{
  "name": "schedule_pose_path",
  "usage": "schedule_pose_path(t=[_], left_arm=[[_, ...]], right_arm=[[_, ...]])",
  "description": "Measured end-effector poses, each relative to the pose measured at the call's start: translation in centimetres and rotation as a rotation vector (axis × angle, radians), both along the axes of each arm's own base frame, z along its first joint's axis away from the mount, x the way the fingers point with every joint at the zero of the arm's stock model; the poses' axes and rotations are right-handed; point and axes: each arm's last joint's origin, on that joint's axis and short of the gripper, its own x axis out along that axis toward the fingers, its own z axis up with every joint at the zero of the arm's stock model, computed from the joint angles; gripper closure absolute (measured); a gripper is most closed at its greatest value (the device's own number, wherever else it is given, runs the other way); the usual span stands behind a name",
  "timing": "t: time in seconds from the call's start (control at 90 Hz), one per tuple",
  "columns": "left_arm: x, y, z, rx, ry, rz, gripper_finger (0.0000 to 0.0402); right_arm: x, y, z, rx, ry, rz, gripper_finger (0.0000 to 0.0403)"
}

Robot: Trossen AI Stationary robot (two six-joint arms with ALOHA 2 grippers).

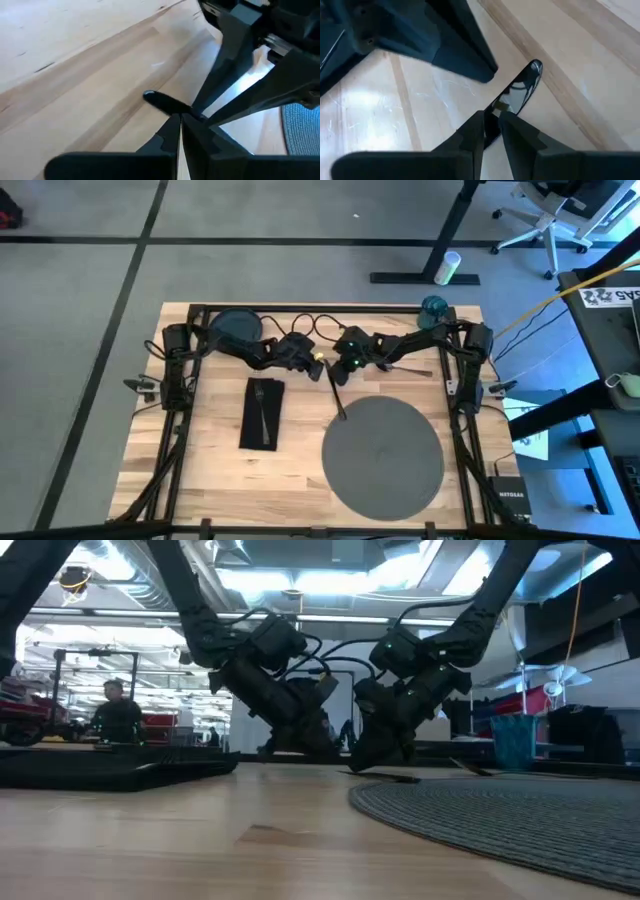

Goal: Set table place
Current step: Put the black knife on the gray table mat

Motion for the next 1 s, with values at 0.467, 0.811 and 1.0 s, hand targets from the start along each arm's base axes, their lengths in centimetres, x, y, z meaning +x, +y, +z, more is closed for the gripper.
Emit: schedule_pose_path(t=[0.467, 0.811, 1.0], left_arm=[[1.8, -0.2, -0.8, -0.024, 0.051, -0.047, 0.0402], [1.6, -0.1, -1.0, -0.021, 0.079, -0.036, 0.0402], [1.4, 0.2, -1.2, -0.022, 0.102, -0.033, 0.0401]], right_arm=[[-0.2, 0.1, -0.1, -0.013, 0.035, 0.015, 0.0347], [-0.3, 0.1, -0.2, -0.011, 0.044, 0.018, 0.0347], [-0.4, 0.1, -0.2, -0.014, 0.056, 0.029, 0.0347]])
